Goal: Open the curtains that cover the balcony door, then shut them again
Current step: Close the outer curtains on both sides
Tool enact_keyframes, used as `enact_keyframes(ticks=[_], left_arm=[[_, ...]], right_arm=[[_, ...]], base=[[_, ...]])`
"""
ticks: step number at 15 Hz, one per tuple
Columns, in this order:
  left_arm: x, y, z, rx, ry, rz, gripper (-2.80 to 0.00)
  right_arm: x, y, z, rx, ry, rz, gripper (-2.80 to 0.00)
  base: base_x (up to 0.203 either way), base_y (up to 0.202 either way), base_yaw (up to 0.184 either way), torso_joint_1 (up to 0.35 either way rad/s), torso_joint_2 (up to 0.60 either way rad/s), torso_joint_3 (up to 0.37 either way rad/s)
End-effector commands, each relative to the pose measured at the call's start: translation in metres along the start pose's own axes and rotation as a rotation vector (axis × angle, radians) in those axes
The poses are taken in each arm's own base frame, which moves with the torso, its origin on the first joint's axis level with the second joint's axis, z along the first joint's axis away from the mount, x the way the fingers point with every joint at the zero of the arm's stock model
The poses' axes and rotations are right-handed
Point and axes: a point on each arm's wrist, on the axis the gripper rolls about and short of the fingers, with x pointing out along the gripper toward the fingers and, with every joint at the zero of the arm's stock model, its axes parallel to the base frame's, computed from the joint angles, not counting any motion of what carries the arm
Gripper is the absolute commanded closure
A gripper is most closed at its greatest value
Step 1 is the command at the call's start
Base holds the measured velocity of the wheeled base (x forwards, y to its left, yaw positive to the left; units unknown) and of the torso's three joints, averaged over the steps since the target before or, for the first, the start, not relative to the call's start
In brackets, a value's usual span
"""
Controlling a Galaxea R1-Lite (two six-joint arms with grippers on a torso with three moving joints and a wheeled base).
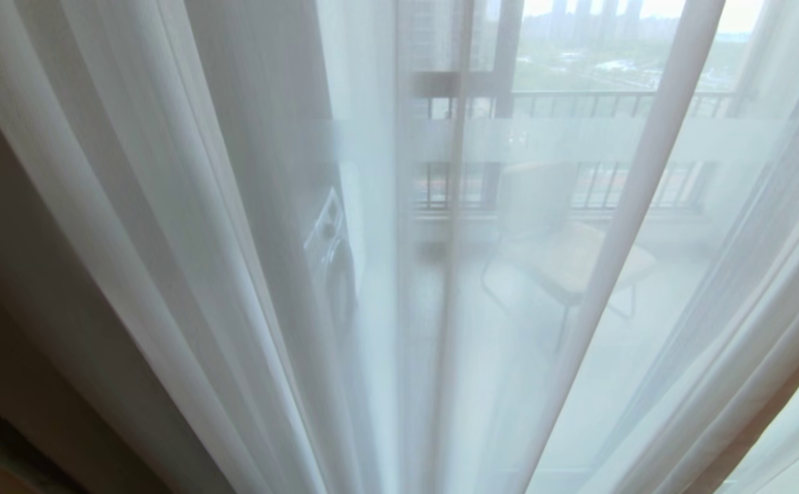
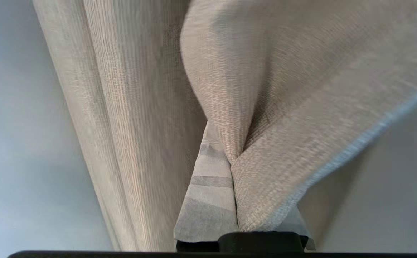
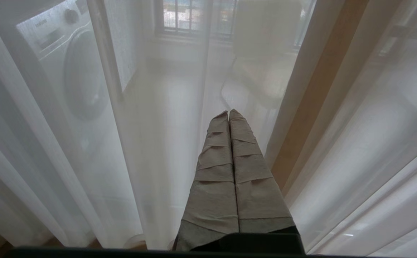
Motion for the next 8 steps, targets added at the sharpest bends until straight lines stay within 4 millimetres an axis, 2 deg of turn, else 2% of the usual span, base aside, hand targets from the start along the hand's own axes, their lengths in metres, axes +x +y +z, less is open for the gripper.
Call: enact_keyframes(ticks=[1, 8], left_arm=[[-0.015, 0.001, 0.018, -0.007, -0.037, -0.016, 0.00], [-0.059, 0.002, 0.040, -0.011, -0.053, -0.162, 0.00]], right_arm=[[0.000, 0.000, 0.000, -0.001, 0.000, 0.001, 0.00], [0.000, 0.000, 0.000, -0.001, 0.000, 0.001, 0.00]], base=[[0.000, 0.000, 0.000, 0.000, 0.00, 0.000], [0.000, 0.000, 0.000, 0.000, 0.00, 0.000]])
